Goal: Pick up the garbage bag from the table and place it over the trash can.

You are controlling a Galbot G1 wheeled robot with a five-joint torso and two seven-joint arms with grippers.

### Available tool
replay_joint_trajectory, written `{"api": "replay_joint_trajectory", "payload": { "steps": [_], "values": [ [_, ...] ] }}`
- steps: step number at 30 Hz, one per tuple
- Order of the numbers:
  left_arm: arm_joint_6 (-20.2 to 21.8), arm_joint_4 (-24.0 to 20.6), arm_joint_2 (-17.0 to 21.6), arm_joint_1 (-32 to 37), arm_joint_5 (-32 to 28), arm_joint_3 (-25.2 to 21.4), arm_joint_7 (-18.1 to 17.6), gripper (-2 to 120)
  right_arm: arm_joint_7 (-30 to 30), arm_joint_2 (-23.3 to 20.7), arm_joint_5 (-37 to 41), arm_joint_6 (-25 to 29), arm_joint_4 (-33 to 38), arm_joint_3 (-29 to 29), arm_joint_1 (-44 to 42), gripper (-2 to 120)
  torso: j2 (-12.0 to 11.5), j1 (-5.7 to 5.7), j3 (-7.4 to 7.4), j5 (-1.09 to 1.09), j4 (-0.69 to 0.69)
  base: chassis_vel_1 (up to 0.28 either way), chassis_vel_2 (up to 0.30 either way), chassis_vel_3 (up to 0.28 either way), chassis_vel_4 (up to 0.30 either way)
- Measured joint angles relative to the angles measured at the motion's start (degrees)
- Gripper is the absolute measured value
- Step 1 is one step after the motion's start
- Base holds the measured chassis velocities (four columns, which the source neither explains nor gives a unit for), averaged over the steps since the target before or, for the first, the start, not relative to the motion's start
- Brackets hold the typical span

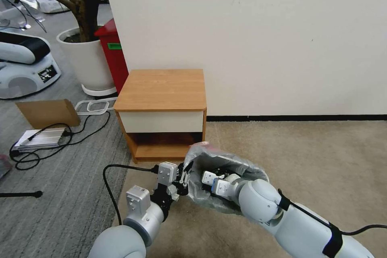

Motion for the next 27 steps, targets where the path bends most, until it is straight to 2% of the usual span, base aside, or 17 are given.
{"api": "replay_joint_trajectory", "payload": {
  "steps": [22, 27],
  "values": [
    [-0.5, -1.2, -0.5, 1.5, 1.0, -0.2, 1.2, 9, 0.4, 0.1, 1.3, 0.0, -1.0, 0.9, -0.5, 0, 0.0, 0.0, 0.0, 0.0, 0.01, 0.0, 0.0, 0.0, 0.0],
    [-1.5, 0.5, -0.6, 1.3, 0.9, -1.4, 1.2, 9, 0.5, -0.8, 4.8, -0.1, 1.7, 1.4, -1.6, 0, 0.0, 0.0, 0.0, 0.0, 0.0, 0.0, 0.0, 0.0, 0.0]
  ]
}}
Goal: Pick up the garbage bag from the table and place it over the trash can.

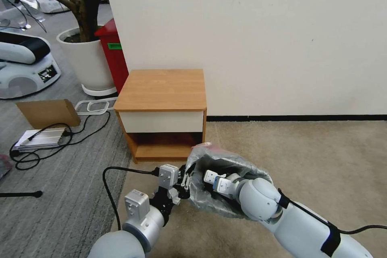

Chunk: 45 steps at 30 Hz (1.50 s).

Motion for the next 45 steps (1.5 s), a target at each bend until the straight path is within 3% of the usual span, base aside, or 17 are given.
{"api": "replay_joint_trajectory", "payload": {
  "steps": [7, 10, 18, 31, 37, 43, 45],
  "values": [
    [-0.4, 4.5, -1.1, -2.9, -3.7, -1.8, -0.9, 9, 3.4, -1.8, 10.3, 0.0, 4.3, 1.8, -1.4, 0, 0.0, 0.0, 0.0, 0.0, 0.0, 0.0, 0.0, 0.0, 0.0],
    [0.1, 7.2, -1.9, -4.5, -10.3, -1.9, -3.8, 9, 6.1, -2.6, 16.4, 0.1, 6.1, 3.5, -2.7, 0, 0.0, 0.0, 0.0, 0.0, 0.0, 0.0, 0.0, 0.0, 0.0],
    [0.8, 11.7, -3.8, -5.5, -15.5, -1.7, -7.0, 9, 11.9, -2.9, 28.2, 0.2, 9.4, 9.1, -6.3, 0, 0.0, 0.0, 0.0, 0.0, -0.01, 0.0, 0.0, 0.0, 0.0],
    [1.1, 10.5, -3.0, -5.5, -15.6, 0.0, -7.0, 9, 12.7, -2.6, 28.5, 0.2, 8.8, 11.3, -7.7, 0, 0.0, 0.0, 0.0, 0.01, 0.0, 0.0, 0.0, 0.0, 0.0],
    [2.2, 11.5, -3.3, -5.3, -19.1, -0.5, -9.4, 9, 13.1, -3.3, 34.4, 0.4, 15.3, 18.4, -12.8, 0, 0.0, 0.0, 0.0, 0.0, 0.0, 0.0, 0.0, 0.0, 0.0],
    [2.5, 12.3, -4.2, -5.8, -21.5, 0.3, -11.6, 9, 17.5, -2.7, 37.5, 5.9, 19.5, 24.5, -19.7, 0, 0.0, 0.0, 0.0, -0.01, 0.0, 0.0, 0.0, 0.0, 0.0],
    [2.6, 12.4, -4.9, -5.6, -24.1, 1.0, -13.8, 9, 22.6, -0.2, 36.3, 10.5, 20.6, 28.8, -24.4, 4, 0.0, 0.0, 0.0, 0.01, 0.0, 0.0, 0.0, 0.0, 0.0]
  ]
}}
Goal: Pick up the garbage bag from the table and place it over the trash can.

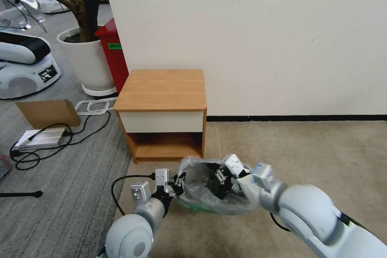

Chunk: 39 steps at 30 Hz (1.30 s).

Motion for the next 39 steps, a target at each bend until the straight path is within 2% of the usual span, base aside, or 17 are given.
{"api": "replay_joint_trajectory", "payload": {
  "steps": [2, 3, 6, 7, 9, 11, 12, 15, 19, 20, 24, 27, 31, 36, 38, 39],
  "values": [
    [0.0, 0.0, -0.6, 0.4, -1.0, 0.4, -1.2, 9, 1.9, 3.4, -3.0, 1.9, 0.4, 3.1, -3.5, 12, 0.0, 0.0, 0.0, -0.02, 0.0, 0.0, 0.0, 0.0, 0.0],
    [0.0, 0.0, -0.6, 0.4, -1.0, 0.4, -1.2, 9, 1.9, 3.4, -3.0, 1.9, 0.4, 3.1, -3.5, 12, 0.0, 0.0, 0.0, -0.02, 0.0, 0.0, 0.0, 0.0, 0.0],
    [0.0, 0.0, -1.7, 1.4, -1.3, 0.9, -3.0, 9, 3.5, 12.2, -11.8, 7.7, 0.4, 8.0, -10.3, 27, 0.0, 0.0, 0.0, -0.01, 0.0, 0.0, 0.0, 0.0, 0.0],
    [0.0, 0.0, -1.7, 1.4, -1.3, 0.9, -3.0, 9, 3.5, 12.2, -11.8, 7.7, 0.4, 8.0, -10.3, 27, 0.0, 0.0, 0.0, -0.01, 0.0, 0.0, 0.0, 0.0, 0.0],
    [0.0, -0.5, -1.9, 2.1, -1.3, 1.2, -3.8, 9, 5.5, 17.8, -16.7, 12.8, 0.1, 10.1, -14.1, 35, 0.0, 0.0, 0.0, -0.02, -0.01, 0.0, 0.0, 0.0, 0.0],
    [0.0, -0.9, -1.9, 2.6, -1.1, 1.2, -4.2, 9, 8.4, 21.7, -19.7, 18.1, -1.0, 11.0, -17.0, 45, 0.0, 0.0, 0.0, -0.01, 0.0, 0.0, 0.0, 0.0, 0.0],
    [0.0, -0.9, -1.9, 2.6, -1.1, 1.2, -4.2, 9, 8.4, 21.7, -19.7, 18.1, -1.0, 11.0, -17.0, 45, 0.0, 0.0, 0.0, -0.01, 0.0, 0.0, 0.0, 0.0, 0.0],
    [0.2, -1.0, -1.2, 3.0, -1.0, 0.4, -4.2, 9, 11.9, 24.9, -20.5, 22.6, -1.9, 11.4, -19.9, 59, 0.0, 0.0, 0.0, -0.02, 0.0, 0.0, 0.0, 0.0, 0.0],
    [1.4, -1.2, 0.1, 3.3, -2.6, -2.3, -4.2, 9, 14.4, 26.4, -20.6, 24.9, -1.9, 11.5, -22.2, 72, 0.0, 0.0, 0.0, -0.02, 0.0, 0.0, 0.0, 0.0, 0.0],
    [1.4, -1.2, 0.1, 3.3, -2.6, -2.3, -4.2, 9, 14.4, 26.4, -20.6, 24.9, -1.9, 11.5, -22.2, 72, 0.0, 0.0, 0.0, -0.02, 0.0, 0.0, 0.0, 0.0, 0.0],
    [3.9, -2.6, 2.1, 4.9, -5.9, -6.8, -4.2, 9, 15.7, 26.7, -20.6, 25.5, -2.2, 11.7, -23.2, 92, 0.0, 0.0, 0.0, -0.02, 0.01, 0.0, 0.0, 0.0, 0.0],
    [4.2, -3.3, 2.8, 6.0, -6.5, -8.8, -4.1, 9, 15.8, 26.8, -20.5, 25.5, -2.6, 11.7, -22.9, 98, 0.0, 0.0, 0.0, -0.01, 0.01, 0.0, 0.0, 0.0, 0.0],
    [5.1, -3.3, 3.0, 7.2, -7.0, -10.0, -3.5, 9, 15.8, 26.9, -20.5, 25.2, -2.9, 11.6, -22.1, 100, 0.0, 0.0, 0.0, -0.01, 0.01, 0.0, 0.0, 0.0, 0.0],
    [8.1, -2.4, 3.0, 7.9, -7.0, -10.7, -2.1, 10, 15.7, 27.0, -20.5, 24.7, -2.9, 11.4, -21.4, 100, 0.0, 0.0, 0.0, -0.01, 0.01, 0.0, 0.0, 0.0, 0.0],
    [9.3, -2.0, 2.9, 7.9, -7.0, -10.8, -1.9, 19, 15.6, 27.0, -20.5, 24.6, -3.0, 11.4, -21.4, 100, 0.0, 0.0, 0.0, -0.01, 0.01, 0.0, 0.0, 0.0, 0.0],
    [9.3, -2.0, 2.9, 7.9, -7.0, -10.8, -1.9, 19, 15.6, 27.0, -20.5, 24.6, -3.0, 11.4, -21.4, 100, 0.0, 0.0, 0.0, -0.01, 0.01, 0.0, 0.0, 0.0, 0.0]
  ]
}}
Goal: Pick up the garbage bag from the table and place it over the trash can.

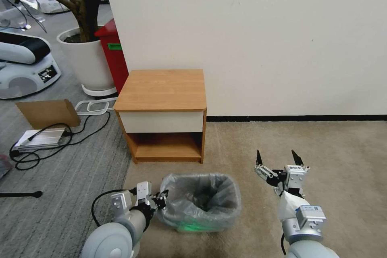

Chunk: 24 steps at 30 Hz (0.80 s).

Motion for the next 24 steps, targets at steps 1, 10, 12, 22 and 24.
{"api": "replay_joint_trajectory", "payload": {
  "steps": [1, 10, 12, 22, 24],
  "values": [
    [0.2, 0.3, -0.1, -0.1, 0.0, 0.0, 0.0, 24, 0.0, 0.0, 0.0, 0.0, 0.0, 0.0, 0.0, 100, 0.0, 0.0, 0.0, 0.0, 0.0, 0.0, 0.0, 0.0, 0.0],
    [0.4, 0.7, -0.1, -0.2, 0.1, 0.2, 0.4, 54, -0.1, 0.0, 0.3, -0.1, -0.1, 0.5, 0.1, 100, 0.0, 0.0, 0.0, 0.0, -0.01, 0.0, 0.0, 0.0, 0.0],
    [0.4, 0.0, 0.0, 0.4, 0.1, -0.3, 0.4, 62, -0.1, -0.1, 0.4, -0.1, 0.0, 0.7, 0.2, 100, 0.0, 0.0, 0.0, 0.01, -0.01, 0.0, 0.0, 0.0, 0.0],
    [-3.6, -3.3, -0.5, 2.5, 1.5, -2.2, 0.7, 98, -0.6, -0.6, 4.3, 1.1, 0.0, 0.8, 0.0, 100, 0.0, 0.0, 0.0, 0.0, 0.0, 0.0, 0.0, 0.0, 0.0],
    [-5.1, -3.5, -0.5, 2.8, 3.3, -2.5, 1.6, 99, -0.6, -1.0, 5.7, 2.0, -0.6, 1.1, -0.2, 100, 0.0, 0.0, 0.0, 0.0, 0.0, 0.0, 0.0, 0.0, 0.0]
  ]
}}
